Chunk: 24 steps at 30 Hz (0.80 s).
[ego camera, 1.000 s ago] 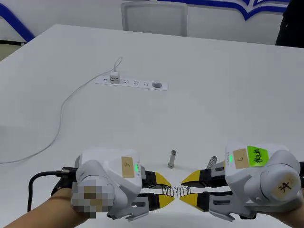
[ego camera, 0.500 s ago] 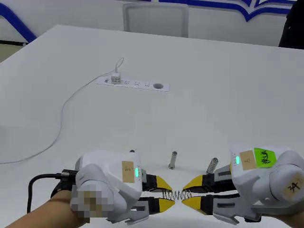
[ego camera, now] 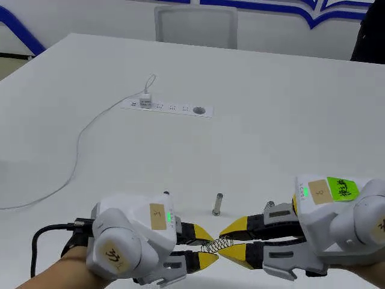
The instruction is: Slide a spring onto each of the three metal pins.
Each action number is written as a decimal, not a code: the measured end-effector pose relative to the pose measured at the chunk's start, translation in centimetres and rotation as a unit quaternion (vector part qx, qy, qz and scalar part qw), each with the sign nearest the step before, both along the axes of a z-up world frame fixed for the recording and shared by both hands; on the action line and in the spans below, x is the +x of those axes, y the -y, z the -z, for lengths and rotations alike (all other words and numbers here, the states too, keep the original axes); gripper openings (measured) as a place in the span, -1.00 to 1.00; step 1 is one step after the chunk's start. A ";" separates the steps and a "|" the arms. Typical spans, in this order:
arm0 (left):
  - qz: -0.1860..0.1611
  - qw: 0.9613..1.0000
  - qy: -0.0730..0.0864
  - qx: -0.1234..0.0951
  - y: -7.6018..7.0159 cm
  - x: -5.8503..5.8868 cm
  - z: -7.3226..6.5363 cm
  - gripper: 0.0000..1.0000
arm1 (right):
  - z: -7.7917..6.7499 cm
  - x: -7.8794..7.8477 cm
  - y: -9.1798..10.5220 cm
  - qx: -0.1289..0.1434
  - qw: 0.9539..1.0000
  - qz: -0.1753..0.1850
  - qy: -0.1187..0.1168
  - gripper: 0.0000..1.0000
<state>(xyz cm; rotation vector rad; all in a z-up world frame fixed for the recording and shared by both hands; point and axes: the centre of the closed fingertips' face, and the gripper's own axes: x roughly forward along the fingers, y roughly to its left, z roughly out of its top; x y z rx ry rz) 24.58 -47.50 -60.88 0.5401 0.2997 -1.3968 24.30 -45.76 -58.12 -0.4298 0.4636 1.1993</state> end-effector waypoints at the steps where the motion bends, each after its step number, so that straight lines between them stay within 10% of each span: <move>1: -0.004 1.000 -0.007 -0.004 0.0 0.0 -0.1 -0.80 | -0.2 0.1 -0.3 0.009 1.000 0.003 -0.004 -0.78; 14: -0.026 0.999 -0.038 -0.027 0.0 0.1 -0.3 -0.78 | -0.7 0.5 -1.3 0.027 1.000 0.010 -0.013 -0.78; 24: -0.053 0.998 -0.027 -0.030 -0.6 1.2 -0.2 -0.53 | -1.2 1.7 -1.1 0.035 0.999 0.028 -0.006 -0.78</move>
